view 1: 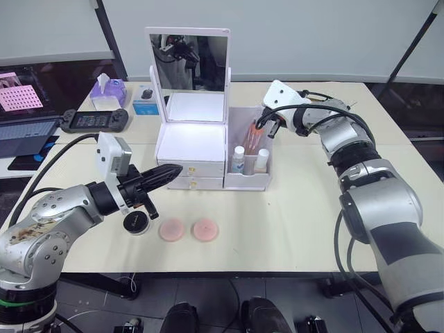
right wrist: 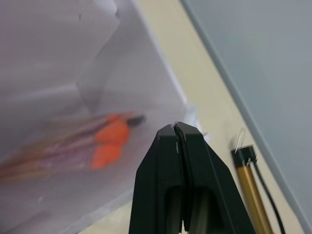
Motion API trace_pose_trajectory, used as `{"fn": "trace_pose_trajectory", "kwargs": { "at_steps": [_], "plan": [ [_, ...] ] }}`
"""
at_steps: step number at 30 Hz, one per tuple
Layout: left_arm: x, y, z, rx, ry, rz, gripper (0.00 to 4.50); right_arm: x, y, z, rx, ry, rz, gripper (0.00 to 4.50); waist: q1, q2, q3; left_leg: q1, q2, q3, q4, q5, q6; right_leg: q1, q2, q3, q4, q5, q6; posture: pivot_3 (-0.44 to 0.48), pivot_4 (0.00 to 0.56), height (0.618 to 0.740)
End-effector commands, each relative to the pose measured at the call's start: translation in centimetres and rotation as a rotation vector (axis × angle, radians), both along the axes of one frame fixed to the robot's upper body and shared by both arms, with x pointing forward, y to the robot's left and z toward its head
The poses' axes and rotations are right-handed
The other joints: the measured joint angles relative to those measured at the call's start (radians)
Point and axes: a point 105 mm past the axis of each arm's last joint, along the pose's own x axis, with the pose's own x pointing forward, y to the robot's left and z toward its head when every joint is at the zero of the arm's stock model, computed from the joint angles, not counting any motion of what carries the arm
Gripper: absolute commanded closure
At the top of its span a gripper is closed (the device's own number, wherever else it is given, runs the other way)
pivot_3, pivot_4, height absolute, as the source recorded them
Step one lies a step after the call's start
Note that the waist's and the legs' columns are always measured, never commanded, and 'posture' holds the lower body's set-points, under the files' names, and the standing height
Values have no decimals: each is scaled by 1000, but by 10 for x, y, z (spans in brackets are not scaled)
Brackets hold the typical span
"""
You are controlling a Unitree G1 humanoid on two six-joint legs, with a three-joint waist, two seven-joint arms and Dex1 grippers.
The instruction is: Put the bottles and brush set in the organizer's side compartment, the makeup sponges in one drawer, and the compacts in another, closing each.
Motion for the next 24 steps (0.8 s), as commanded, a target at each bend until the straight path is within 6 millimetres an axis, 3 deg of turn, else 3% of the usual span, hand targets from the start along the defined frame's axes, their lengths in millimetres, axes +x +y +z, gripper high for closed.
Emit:
{"fn": "trace_pose_trajectory", "kwargs": {
  "at_steps": [1,6,24],
  "plan": [
    [4,2,10,15,-57,9,4500,-7,-7,44,93,-114,49,4476,2,0,0,0,0,0,0,0,0,0,0,0,0,0,0,0,150,689],
    [10,4,6,23,-58,13,4500,-10,-20,48,88,-109,38,4476,3,0,0,0,0,0,0,0,0,1,-1,0,0,0,0,0,150,689],
    [5,9,6,56,-75,50,4500,8,22,-7,-16,28,-69,4476,-7,0,0,0,1,1,0,1,-1,0,0,0,2,0,-1,0,150,689]
  ]
}}
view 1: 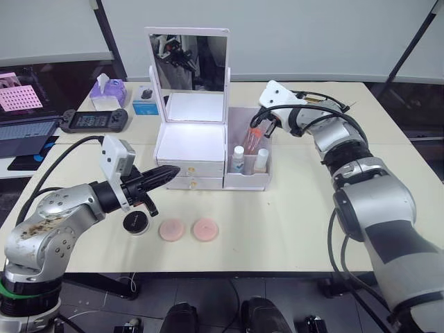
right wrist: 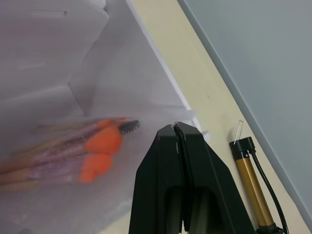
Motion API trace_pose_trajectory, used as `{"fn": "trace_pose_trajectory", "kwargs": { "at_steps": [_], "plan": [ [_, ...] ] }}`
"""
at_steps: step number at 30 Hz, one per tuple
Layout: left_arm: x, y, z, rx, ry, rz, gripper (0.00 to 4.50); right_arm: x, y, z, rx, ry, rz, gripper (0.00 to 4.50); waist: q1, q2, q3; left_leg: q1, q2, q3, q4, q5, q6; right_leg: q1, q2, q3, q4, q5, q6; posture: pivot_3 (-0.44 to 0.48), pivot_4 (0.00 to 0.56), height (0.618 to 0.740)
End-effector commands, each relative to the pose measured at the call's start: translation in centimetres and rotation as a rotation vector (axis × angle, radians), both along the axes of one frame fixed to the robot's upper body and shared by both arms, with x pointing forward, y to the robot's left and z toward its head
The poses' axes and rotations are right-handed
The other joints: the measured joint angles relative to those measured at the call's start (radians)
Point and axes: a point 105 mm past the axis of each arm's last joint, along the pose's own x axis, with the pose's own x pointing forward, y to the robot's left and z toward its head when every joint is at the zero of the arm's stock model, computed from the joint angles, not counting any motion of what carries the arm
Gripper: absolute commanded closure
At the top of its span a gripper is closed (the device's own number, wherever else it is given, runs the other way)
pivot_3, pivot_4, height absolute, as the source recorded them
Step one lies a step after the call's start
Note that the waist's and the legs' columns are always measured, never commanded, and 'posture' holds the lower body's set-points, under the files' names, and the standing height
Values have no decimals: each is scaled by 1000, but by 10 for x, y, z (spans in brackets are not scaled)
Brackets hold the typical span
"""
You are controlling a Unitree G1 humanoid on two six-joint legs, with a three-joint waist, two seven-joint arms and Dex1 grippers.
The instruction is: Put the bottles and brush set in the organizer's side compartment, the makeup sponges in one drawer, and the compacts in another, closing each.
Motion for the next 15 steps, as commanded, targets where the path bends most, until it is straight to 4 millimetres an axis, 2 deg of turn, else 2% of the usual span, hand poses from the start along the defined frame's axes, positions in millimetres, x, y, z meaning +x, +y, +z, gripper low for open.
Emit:
{"fn": "trace_pose_trajectory", "kwargs": {
  "at_steps": [1,3,9,15],
  "plan": [
    [-6,1,14,9,-65,11,4500,1,11,10,16,-33,13,4476,1,0,0,0,0,0,0,0,0,0,0,0,0,0,0,0,150,689],
    [-8,2,14,12,-64,17,4500,1,16,13,23,-55,21,4476,1,0,0,0,0,0,0,0,0,0,0,0,0,0,0,0,150,689],
    [-11,5,12,13,-61,40,4500,2,12,48,49,-185,-3,4476,4,0,0,0,0,0,0,0,0,0,0,0,0,0,0,0,150,689],
    [-9,2,14,8,-68,31,4500,6,-1,47,-8,-216,-68,4476,4,0,0,0,0,0,0,0,0,0,0,0,0,0,0,0,150,689]
  ]
}}
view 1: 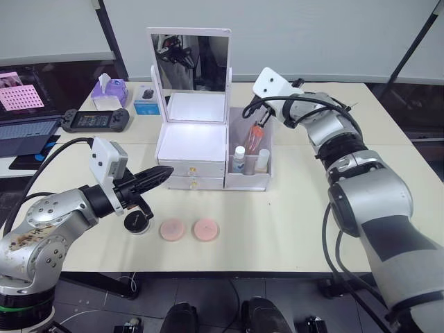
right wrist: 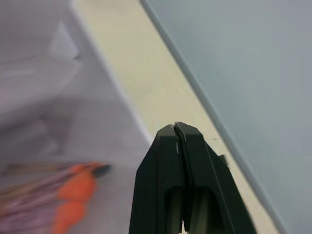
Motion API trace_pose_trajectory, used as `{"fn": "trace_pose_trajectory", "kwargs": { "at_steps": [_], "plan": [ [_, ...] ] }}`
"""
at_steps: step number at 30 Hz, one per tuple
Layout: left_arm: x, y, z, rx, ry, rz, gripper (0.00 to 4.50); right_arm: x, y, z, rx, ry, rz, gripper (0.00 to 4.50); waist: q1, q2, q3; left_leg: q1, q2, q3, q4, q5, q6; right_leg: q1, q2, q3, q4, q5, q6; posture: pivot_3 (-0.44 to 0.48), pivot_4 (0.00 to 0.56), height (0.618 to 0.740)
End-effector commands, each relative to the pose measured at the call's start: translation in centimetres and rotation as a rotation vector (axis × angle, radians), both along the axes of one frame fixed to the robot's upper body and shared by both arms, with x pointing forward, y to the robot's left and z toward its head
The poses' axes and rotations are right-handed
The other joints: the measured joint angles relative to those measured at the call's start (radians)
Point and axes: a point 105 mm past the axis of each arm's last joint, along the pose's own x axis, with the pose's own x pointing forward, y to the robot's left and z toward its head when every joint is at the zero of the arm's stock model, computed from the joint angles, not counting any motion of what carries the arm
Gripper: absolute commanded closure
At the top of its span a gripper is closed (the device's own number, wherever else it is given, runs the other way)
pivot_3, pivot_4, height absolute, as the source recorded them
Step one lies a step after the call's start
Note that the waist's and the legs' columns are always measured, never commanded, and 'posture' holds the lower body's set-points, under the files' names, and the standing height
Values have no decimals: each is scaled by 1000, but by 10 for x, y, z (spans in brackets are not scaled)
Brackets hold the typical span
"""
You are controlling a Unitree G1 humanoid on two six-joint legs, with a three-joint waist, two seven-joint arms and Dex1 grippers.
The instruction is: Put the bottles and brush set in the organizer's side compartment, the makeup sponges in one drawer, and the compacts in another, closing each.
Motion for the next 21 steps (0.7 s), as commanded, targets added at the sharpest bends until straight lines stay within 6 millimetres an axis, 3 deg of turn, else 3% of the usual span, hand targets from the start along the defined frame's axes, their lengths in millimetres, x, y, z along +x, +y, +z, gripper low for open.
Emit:
{"fn": "trace_pose_trajectory", "kwargs": {
  "at_steps": [1,8,17,21],
  "plan": [
    [-2,-5,13,2,-54,-18,4500,1,-5,13,-34,-67,-32,4476,0,0,0,0,0,0,0,0,0,0,0,0,0,0,0,0,150,689],
    [-1,-5,15,11,-60,-21,4500,3,-7,-11,-106,-11,-62,4476,-2,0,0,0,0,0,0,0,0,0,0,0,0,0,0,0,150,689],
    [0,-6,16,14,-65,-24,4500,-4,20,-52,-86,132,51,4476,-3,0,0,0,0,0,0,0,0,0,0,0,0,0,0,0,150,689],
    [0,-6,14,16,-61,-27,4500,-7,26,-53,-72,149,92,4476,-2,0,0,0,0,0,0,0,0,0,0,0,0,0,0,0,150,689]
  ]
}}
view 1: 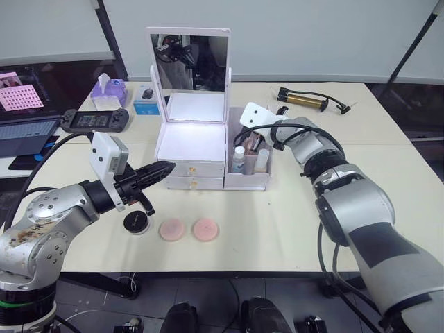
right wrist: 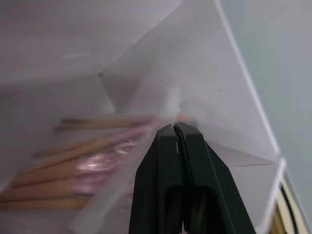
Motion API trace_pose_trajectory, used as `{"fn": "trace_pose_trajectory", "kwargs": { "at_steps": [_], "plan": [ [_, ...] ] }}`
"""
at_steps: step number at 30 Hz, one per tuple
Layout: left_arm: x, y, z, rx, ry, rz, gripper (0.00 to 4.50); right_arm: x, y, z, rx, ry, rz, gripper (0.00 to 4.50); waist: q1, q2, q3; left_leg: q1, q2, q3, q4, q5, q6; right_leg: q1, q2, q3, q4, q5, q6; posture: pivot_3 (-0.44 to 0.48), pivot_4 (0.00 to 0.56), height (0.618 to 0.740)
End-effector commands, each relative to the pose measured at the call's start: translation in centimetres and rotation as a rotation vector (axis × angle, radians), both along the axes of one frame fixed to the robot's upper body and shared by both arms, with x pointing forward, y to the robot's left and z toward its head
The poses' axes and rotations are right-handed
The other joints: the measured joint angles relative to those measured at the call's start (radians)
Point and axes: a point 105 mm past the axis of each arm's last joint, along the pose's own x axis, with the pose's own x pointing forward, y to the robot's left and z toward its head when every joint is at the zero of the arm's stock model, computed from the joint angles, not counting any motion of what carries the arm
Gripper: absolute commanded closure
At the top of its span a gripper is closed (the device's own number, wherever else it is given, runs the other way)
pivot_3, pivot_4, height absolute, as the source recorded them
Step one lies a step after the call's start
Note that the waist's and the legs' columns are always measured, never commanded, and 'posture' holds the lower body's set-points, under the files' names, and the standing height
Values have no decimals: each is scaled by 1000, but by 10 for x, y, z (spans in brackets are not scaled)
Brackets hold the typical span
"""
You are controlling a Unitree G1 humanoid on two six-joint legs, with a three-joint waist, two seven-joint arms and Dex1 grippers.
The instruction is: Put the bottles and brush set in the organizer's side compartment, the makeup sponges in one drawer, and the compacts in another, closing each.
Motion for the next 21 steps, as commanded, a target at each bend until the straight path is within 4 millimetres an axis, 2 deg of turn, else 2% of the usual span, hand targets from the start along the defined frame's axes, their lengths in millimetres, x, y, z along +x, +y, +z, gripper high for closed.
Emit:
{"fn": "trace_pose_trajectory", "kwargs": {
  "at_steps": [1,4,7,9,13,16,19,21],
  "plan": [
    [-2,-3,7,9,-31,-16,4500,-2,8,15,40,-27,53,4476,0,0,0,0,0,0,0,0,0,0,0,0,0,0,0,0,150,689],
    [-1,-3,6,8,-29,-18,4500,-2,6,28,66,-71,69,4476,-1,0,0,0,0,0,0,0,0,0,0,0,0,0,0,0,150,689],
    [1,0,6,7,-31,-14,4500,-3,-5,54,142,-121,87,4476,4,0,0,0,0,0,0,0,0,0,0,0,0,0,0,0,150,689],
    [1,6,8,8,-32,-4,4500,-6,-16,72,207,-138,109,4476,6,0,0,0,0,0,0,0,0,0,0,0,0,0,0,0,150,689],
    [3,25,11,12,-35,42,4500,-19,-44,92,365,-87,181,4476,4,0,0,0,0,0,0,0,0,0,0,0,0,0,0,0,150,689],
    [4,45,13,17,-37,87,4500,-30,-75,94,423,-40,202,4476,4,0,0,0,0,0,0,0,1,0,0,0,-1,0,0,0,150,689],
    [2,71,9,44,-20,156,4500,-45,-112,85,483,8,205,4476,6,0,0,1,0,0,0,-1,1,2,0,-1,-1,0,0,0,150,689],
    [-1,86,4,56,-4,197,4500,-54,-130,75,494,37,195,4476,6,0,0,2,0,0,0,-1,2,2,0,-1,-1,0,0,0,150,689]
  ]
}}
